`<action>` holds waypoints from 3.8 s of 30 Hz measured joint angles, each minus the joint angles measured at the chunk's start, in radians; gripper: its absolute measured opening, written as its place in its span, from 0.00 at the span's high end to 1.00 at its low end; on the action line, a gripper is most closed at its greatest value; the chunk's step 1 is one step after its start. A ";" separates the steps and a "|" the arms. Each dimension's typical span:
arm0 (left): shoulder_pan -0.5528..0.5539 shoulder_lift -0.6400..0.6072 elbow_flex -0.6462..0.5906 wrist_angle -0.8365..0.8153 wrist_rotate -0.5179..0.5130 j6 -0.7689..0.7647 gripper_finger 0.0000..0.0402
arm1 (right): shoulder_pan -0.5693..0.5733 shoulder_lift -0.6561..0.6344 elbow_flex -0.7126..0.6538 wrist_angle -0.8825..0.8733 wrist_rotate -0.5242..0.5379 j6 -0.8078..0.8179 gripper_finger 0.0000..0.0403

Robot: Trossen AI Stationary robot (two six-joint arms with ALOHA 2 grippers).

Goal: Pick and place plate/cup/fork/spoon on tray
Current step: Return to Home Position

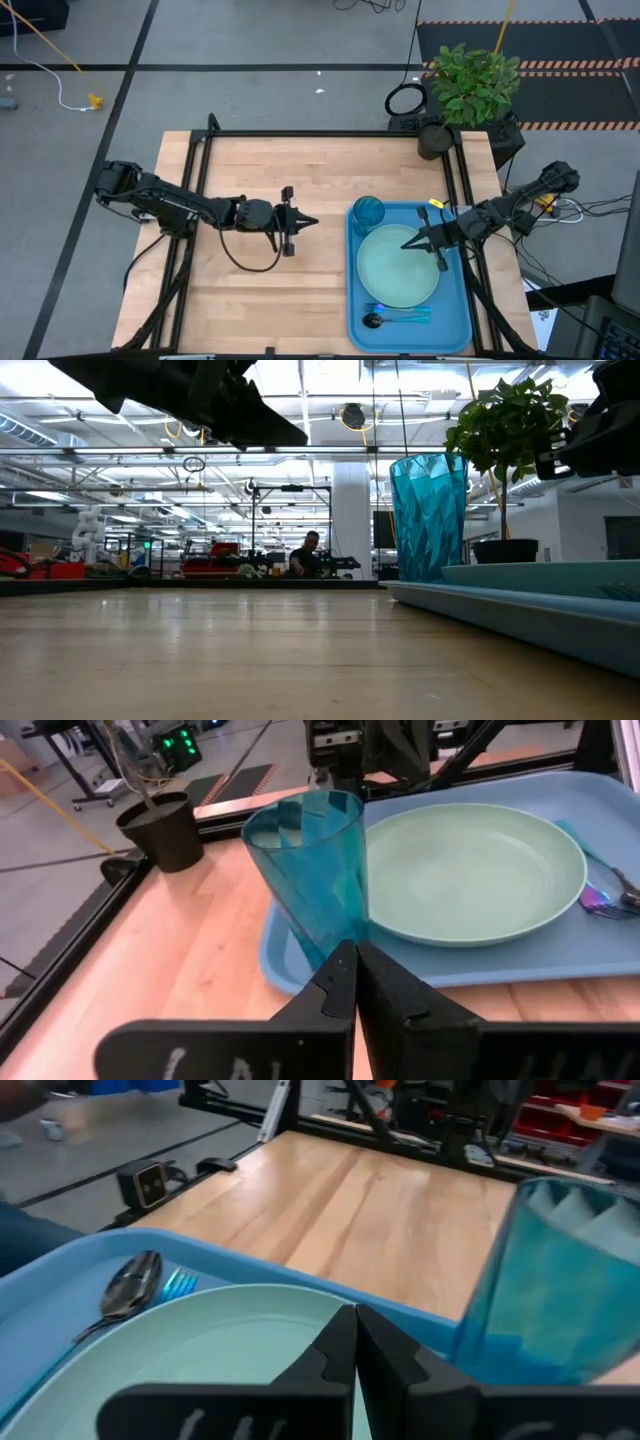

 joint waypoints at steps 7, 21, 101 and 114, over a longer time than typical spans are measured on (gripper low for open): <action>0.025 0.000 0.000 -0.010 0.012 -0.006 0.96 | -0.046 -0.058 -0.024 0.001 -0.066 -0.003 1.00; 0.045 -0.075 -0.153 0.087 0.048 -0.033 0.99 | -0.072 -0.183 -0.083 0.005 -0.091 0.005 1.00; 0.006 -0.788 -0.687 0.222 0.066 -0.095 0.94 | -0.487 -0.315 -0.136 0.052 -0.191 -0.080 1.00; 0.006 -1.018 -0.687 0.037 0.038 -0.080 0.94 | -0.487 -0.314 -0.136 0.053 -0.191 -0.080 1.00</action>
